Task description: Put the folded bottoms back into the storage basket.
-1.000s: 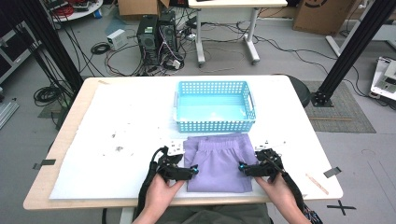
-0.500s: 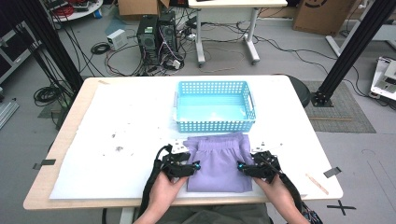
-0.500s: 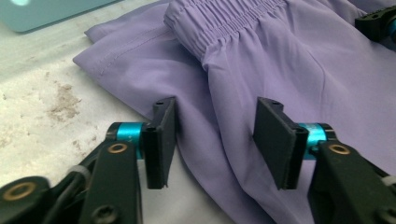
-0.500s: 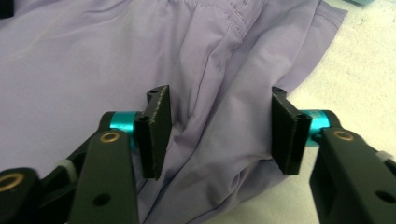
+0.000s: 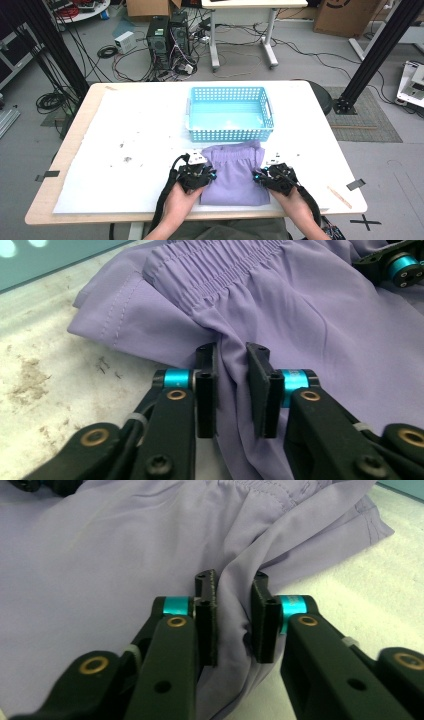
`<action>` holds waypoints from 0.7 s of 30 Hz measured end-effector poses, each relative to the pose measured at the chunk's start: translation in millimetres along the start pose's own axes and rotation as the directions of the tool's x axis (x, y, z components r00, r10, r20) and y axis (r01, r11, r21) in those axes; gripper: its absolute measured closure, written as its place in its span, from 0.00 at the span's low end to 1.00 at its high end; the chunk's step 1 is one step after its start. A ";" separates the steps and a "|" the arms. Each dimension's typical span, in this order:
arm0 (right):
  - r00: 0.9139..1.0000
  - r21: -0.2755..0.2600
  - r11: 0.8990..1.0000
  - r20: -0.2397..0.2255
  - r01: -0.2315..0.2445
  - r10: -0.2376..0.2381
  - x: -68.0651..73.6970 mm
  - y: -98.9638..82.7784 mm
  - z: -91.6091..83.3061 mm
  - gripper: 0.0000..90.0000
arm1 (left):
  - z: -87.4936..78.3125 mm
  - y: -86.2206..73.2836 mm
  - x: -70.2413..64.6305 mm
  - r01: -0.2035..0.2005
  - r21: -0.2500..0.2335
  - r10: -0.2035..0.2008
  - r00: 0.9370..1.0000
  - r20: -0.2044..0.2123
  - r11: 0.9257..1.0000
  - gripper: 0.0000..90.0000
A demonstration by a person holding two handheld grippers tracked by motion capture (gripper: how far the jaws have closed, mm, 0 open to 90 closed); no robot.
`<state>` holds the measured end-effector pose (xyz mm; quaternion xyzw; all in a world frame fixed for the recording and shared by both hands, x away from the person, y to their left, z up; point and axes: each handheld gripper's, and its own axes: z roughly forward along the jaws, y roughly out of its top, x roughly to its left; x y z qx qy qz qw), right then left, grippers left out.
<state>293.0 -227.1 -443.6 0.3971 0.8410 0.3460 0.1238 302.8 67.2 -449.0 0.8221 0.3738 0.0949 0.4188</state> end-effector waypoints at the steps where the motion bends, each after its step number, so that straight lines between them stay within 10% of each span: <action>1: 1.000 -0.003 1.000 -0.006 0.003 -0.003 -0.8 -0.2 -0.1 0.88 | 0.2 0.1 0.3 0.003 0.001 -0.003 1.000 0.004 1.000 0.88; 21: 0.999 -0.089 0.996 -0.020 0.026 -0.028 -0.4 3.0 -14.0 0.94 | -14.1 6.8 5.5 0.007 -0.068 -0.002 0.997 0.078 0.998 0.95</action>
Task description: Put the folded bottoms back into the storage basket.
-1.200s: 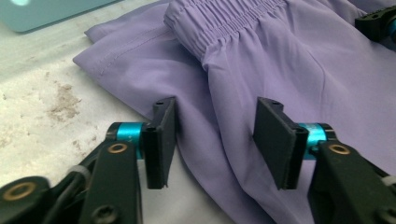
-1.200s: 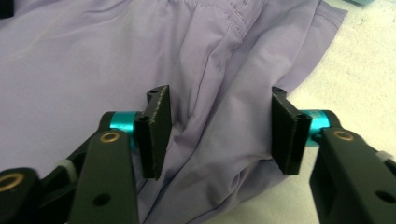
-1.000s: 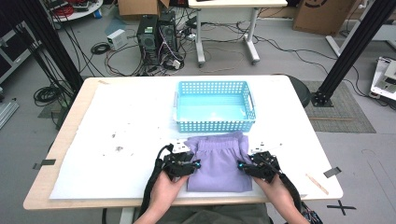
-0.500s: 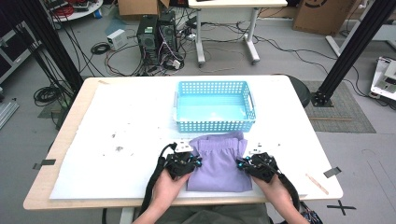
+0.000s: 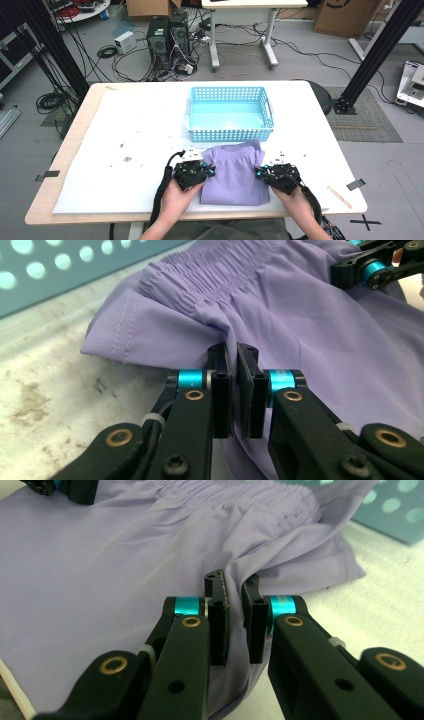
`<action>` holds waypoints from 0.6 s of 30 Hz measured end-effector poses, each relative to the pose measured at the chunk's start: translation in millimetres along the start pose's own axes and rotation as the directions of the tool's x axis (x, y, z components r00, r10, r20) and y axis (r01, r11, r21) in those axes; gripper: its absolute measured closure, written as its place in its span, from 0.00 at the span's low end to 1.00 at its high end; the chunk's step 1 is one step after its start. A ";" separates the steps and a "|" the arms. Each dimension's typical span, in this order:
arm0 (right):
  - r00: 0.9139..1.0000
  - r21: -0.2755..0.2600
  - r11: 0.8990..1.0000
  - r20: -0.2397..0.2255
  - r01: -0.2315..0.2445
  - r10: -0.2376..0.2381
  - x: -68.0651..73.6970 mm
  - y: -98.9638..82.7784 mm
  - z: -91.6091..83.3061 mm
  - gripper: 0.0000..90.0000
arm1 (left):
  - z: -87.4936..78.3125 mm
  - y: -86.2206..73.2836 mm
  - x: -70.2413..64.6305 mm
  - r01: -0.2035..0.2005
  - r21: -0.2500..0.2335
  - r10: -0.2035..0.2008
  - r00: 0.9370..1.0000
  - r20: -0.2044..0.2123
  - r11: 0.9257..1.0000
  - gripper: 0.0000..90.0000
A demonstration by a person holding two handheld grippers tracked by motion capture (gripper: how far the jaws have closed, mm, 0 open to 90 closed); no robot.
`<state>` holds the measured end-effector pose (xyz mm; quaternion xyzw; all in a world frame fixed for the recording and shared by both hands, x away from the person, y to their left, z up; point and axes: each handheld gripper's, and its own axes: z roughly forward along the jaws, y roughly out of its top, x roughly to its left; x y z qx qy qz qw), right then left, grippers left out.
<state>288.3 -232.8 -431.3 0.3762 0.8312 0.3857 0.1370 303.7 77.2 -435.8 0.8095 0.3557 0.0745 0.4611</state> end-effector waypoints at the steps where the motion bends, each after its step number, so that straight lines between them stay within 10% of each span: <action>1: 1.000 -0.010 1.000 0.003 0.010 -0.010 -0.9 0.5 -1.2 0.94 | -0.7 0.4 -0.6 0.004 -0.006 -0.004 1.000 0.005 1.000 0.95; 18: 1.000 -0.103 0.995 -0.007 0.003 -0.004 1.4 15.5 -26.2 0.94 | -26.9 18.6 -5.1 -0.012 -0.082 0.014 1.000 0.017 0.997 0.95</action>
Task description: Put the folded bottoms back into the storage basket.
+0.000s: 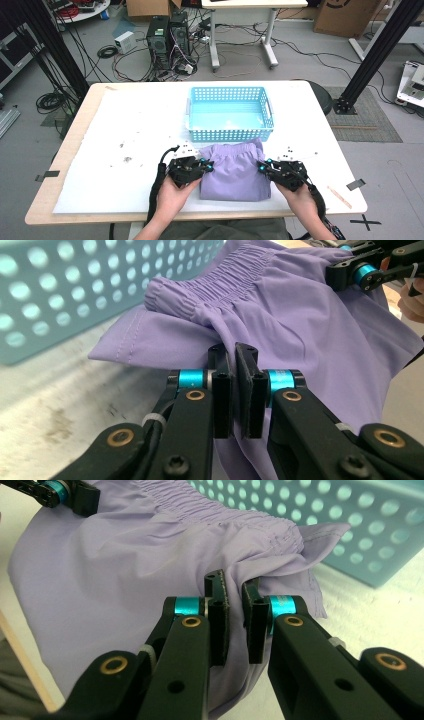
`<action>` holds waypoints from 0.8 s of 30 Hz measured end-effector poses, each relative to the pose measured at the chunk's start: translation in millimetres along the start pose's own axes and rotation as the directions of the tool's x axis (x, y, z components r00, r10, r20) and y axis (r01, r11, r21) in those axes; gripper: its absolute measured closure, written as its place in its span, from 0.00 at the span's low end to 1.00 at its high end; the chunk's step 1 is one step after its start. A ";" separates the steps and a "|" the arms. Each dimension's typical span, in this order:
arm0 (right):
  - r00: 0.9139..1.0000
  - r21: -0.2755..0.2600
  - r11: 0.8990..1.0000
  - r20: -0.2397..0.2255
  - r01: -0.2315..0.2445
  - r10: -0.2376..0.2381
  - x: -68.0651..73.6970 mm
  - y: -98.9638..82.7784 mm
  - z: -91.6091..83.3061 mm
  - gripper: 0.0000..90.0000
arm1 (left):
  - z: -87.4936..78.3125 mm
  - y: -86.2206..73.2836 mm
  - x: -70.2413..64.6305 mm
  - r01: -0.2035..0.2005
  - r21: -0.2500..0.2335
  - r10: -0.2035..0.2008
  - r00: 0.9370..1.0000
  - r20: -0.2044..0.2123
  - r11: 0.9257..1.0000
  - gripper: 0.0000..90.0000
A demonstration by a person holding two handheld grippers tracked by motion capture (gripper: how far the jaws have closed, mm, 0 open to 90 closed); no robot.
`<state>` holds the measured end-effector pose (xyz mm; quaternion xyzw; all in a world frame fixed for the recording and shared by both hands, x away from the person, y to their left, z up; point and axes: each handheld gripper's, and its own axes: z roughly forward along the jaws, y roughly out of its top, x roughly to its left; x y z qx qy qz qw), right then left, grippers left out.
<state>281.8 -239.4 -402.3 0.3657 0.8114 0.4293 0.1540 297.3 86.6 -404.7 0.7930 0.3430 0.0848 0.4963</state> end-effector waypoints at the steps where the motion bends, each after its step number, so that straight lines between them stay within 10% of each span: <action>1: 1.000 -0.006 1.000 -0.004 0.005 -0.005 0.1 1.3 -1.4 0.94 | -3.1 3.1 -1.0 -0.001 -0.011 0.001 1.000 0.004 1.000 0.95; 24: 0.999 -0.114 0.993 0.022 0.032 -0.029 -15.1 57.0 -17.8 0.94 | -21.6 65.3 10.2 -0.078 -0.081 0.077 0.997 -0.016 0.994 0.95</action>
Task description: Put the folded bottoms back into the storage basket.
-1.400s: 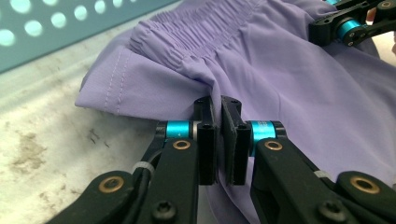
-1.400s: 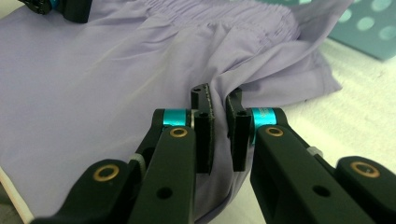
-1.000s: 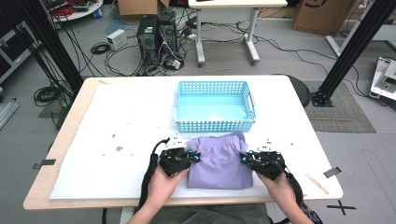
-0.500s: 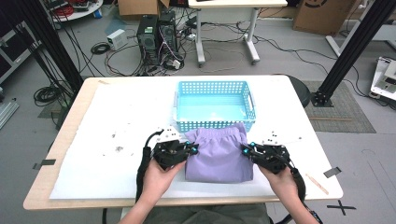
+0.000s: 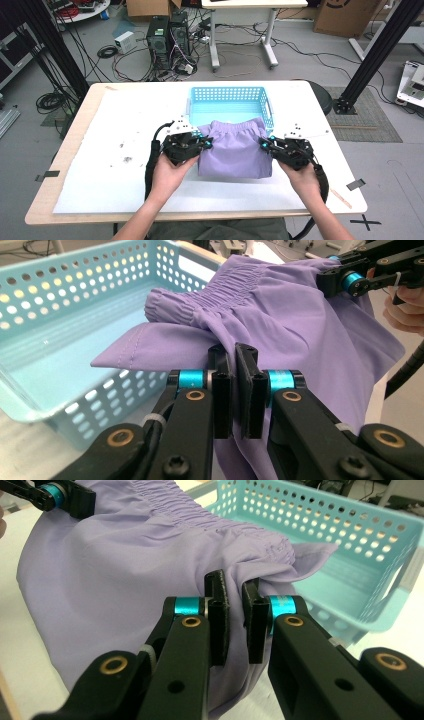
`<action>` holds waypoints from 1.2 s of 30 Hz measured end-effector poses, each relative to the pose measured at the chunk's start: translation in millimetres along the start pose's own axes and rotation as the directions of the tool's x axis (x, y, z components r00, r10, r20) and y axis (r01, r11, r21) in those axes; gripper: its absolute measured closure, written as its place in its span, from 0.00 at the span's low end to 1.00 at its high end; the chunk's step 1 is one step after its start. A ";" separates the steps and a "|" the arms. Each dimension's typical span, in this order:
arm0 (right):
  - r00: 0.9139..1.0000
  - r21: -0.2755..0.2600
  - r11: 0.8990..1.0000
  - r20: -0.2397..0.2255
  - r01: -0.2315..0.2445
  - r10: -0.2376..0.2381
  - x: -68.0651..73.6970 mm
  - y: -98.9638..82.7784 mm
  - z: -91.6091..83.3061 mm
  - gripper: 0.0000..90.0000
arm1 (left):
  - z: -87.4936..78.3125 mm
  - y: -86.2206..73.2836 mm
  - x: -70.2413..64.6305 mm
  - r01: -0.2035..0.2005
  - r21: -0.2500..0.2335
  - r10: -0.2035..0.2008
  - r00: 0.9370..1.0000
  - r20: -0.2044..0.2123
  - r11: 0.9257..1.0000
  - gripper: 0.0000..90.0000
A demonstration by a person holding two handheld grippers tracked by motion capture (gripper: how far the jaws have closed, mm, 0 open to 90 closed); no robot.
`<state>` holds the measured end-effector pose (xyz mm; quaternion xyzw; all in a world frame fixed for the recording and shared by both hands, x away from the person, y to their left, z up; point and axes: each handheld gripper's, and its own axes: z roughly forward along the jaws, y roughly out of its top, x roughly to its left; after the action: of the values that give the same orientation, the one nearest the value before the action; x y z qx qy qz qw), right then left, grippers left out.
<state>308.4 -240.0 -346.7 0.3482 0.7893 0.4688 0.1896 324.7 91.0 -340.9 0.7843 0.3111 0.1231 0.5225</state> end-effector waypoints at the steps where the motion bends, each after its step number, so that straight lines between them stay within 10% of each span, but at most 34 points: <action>1: 1.000 -0.002 1.000 0.003 0.002 -0.002 -0.8 2.2 0.1 0.94 | -0.1 2.2 0.9 0.000 -0.001 0.000 1.000 0.002 1.000 0.95; 36: 0.992 0.006 1.000 0.125 0.023 -0.024 -70.8 74.5 69.0 0.94 | 51.1 73.6 76.6 -0.034 -0.053 0.027 0.991 -0.131 0.998 0.95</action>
<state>427.9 -225.9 -317.4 0.3679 0.7810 0.4420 0.2434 437.1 81.1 -306.8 0.7646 0.3290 0.1903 0.5205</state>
